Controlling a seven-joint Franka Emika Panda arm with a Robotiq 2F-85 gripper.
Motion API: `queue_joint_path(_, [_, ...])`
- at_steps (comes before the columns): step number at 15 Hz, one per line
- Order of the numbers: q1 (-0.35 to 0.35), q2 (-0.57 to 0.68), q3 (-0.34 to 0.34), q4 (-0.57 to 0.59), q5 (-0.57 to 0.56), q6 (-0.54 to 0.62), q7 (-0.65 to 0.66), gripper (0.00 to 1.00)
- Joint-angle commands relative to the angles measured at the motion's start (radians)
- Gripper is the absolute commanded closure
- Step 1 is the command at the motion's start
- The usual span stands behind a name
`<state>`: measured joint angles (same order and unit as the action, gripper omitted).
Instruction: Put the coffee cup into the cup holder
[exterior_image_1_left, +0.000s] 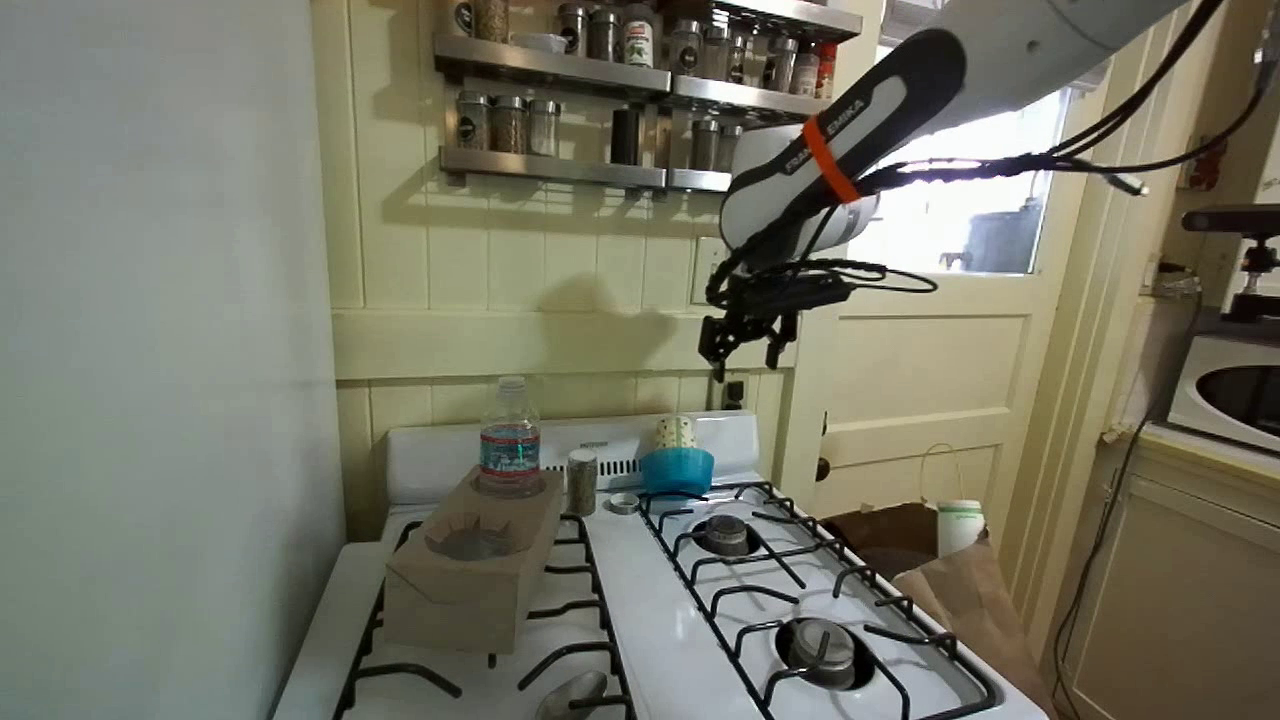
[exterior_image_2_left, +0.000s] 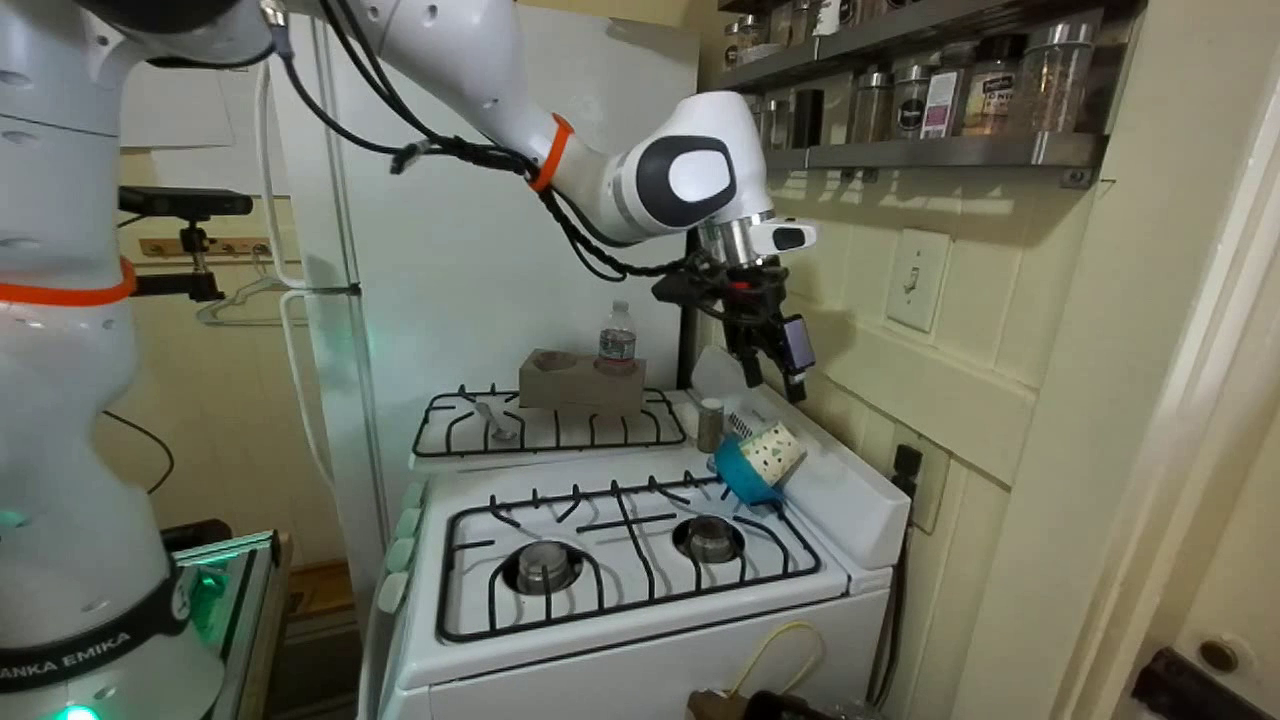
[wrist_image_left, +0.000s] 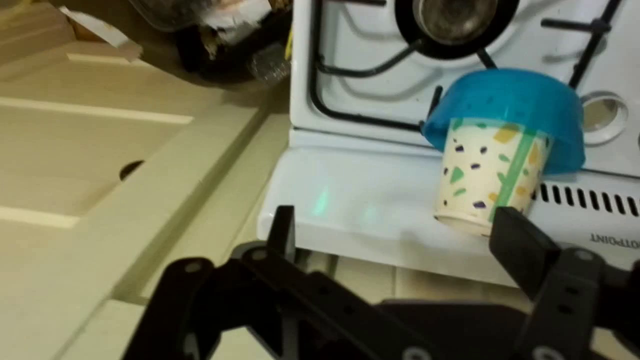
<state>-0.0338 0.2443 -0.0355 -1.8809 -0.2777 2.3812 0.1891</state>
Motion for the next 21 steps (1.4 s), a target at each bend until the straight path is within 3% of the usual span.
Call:
queue_joint_path(1, [0.049,0.164,0.004,0.190,0.007,0.023,-0.013,0.00])
queue_joint_path(4, [0.080,0.215,0.004,0.251,0.041,-0.029,-0.001,0.00])
queue_joint_path(9, [0.114,0.178,-0.041,0.175,0.033,-0.101,0.138,0.00])
queue_joint_path(13, [0.101,0.197,-0.033,0.197,0.045,-0.073,0.096,0.00])
queue_joint_path(18, [0.138,0.211,-0.067,0.196,0.083,-0.121,0.358,0.00])
queue_joint_path(21, [0.143,0.232,-0.076,0.184,0.110,-0.063,0.476,0.00])
